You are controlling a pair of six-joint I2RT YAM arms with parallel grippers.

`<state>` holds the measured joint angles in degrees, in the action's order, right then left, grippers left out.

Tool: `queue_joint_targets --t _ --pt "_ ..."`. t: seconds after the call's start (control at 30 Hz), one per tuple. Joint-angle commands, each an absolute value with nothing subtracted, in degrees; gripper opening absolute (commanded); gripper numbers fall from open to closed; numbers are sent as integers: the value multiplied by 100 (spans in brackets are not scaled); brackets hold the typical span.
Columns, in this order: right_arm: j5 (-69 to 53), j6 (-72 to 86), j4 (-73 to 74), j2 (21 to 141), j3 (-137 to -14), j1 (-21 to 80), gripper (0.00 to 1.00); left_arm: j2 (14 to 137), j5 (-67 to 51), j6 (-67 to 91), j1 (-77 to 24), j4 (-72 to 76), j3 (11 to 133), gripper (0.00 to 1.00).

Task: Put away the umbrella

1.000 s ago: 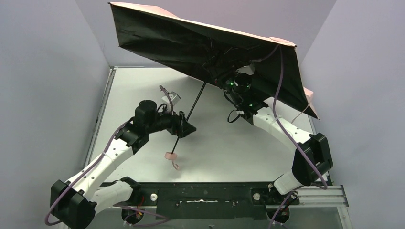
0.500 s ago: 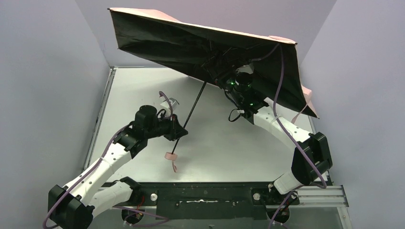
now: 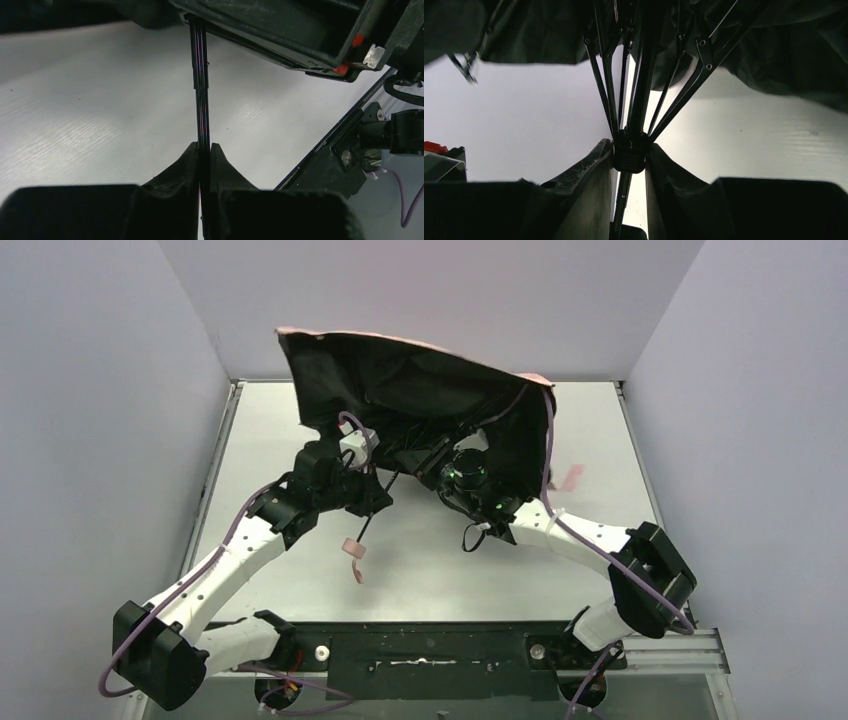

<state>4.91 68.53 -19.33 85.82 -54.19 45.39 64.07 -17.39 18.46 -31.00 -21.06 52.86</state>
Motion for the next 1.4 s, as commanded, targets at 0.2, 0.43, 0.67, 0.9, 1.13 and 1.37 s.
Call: queue_joint_targets --t 0.2,0.43,0.67,0.9,1.13,1.37 --pt "483 6632 -1915 8223 -5566 4081 0 6032 -1910 1764 -3108 -847 5589 37" --pt "551 6529 -2065 8338 -5948 3678 0 5612 -2317 1908 -3149 -1782 5186 88" --pt "613 6579 -2145 8421 -5993 3549 0 5154 -2272 2218 -3185 -2048 4565 91" --pt "581 6659 -2206 8505 -5977 3540 0 5325 -2245 2320 -3401 -1899 4598 92" --pt "586 6710 -2213 8511 -5950 3551 0 5560 -1945 2437 -3716 -1762 4663 85" --pt "640 6784 -2244 8511 -5918 3559 0 5405 -996 3062 -4023 -1282 4213 63"
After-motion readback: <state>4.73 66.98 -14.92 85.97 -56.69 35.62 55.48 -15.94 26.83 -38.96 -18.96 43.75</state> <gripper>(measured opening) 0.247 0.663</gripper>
